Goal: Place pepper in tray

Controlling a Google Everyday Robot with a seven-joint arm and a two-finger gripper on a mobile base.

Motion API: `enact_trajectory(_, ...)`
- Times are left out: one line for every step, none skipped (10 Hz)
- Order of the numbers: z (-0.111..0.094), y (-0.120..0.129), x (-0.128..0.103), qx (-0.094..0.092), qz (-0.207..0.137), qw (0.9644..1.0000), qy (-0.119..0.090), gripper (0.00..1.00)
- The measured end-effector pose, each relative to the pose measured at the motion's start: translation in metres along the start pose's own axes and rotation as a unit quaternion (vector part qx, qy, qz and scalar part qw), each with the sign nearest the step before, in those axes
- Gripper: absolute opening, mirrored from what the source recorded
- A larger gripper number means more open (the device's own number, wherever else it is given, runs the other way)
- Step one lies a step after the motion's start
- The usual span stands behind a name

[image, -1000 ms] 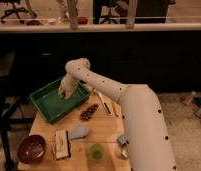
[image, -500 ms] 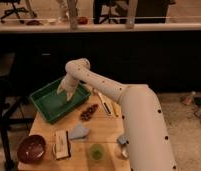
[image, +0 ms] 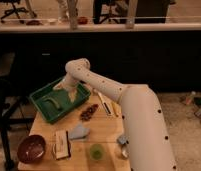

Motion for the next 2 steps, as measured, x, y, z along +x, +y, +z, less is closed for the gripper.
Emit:
enact_trajectory(0.0, 0.0, 0.0, 0.0, 0.0, 1.0, 0.0, 0.8)
enact_trajectory(0.0, 0.0, 0.0, 0.0, 0.0, 1.0, 0.0, 0.8)
